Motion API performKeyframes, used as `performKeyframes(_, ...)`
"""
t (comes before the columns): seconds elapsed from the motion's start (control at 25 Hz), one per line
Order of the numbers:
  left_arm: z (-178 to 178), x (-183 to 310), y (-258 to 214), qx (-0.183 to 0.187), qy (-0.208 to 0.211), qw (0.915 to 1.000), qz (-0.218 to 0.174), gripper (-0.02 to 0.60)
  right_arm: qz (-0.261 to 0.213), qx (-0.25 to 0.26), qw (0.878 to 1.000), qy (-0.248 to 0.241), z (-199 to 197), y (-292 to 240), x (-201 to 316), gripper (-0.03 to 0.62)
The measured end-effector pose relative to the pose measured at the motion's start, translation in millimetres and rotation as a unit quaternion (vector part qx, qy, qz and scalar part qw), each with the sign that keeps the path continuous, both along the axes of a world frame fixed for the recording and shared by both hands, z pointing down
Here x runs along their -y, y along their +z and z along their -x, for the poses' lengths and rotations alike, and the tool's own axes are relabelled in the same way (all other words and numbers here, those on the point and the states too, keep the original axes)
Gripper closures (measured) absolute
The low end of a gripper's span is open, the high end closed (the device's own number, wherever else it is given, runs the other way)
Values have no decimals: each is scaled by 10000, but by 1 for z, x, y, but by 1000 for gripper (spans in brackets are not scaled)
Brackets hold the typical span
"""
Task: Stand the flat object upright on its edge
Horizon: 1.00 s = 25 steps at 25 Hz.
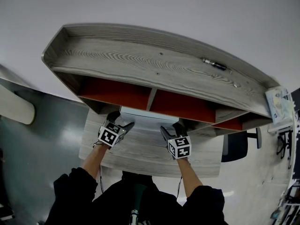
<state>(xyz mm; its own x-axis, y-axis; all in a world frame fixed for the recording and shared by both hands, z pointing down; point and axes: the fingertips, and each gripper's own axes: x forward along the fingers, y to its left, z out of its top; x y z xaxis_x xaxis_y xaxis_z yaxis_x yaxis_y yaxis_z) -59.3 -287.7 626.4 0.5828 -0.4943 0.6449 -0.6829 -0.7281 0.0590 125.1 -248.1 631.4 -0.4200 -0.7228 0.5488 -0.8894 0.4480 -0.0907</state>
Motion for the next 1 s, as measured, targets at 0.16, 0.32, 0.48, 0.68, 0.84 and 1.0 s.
performKeyframes(0.16,8,-1,-5,-120,-149,9998,-2,235,5,36,9999,117,-4,-2,-5,332)
performKeyframes(0.32,16,-10,-10,-208,-253,9995,10,235,20,70,9997,226,-4,-3,-15,332)
performKeyframes(0.48,26,-25,-9,-321,-383,9987,77,255,58,264,9983,524,-7,-5,-29,332)
performKeyframes(0.68,39,-50,-15,-342,-577,9976,-157,364,164,697,9940,831,-4,-8,-52,337)
performKeyframes(0.84,47,-72,-24,-401,-668,9962,-378,504,214,832,9921,910,6,-12,-72,510)
performKeyframes(1.0,52,-93,-36,-589,-645,9949,-502,569,145,909,9900,1069,14,-22,-91,553)
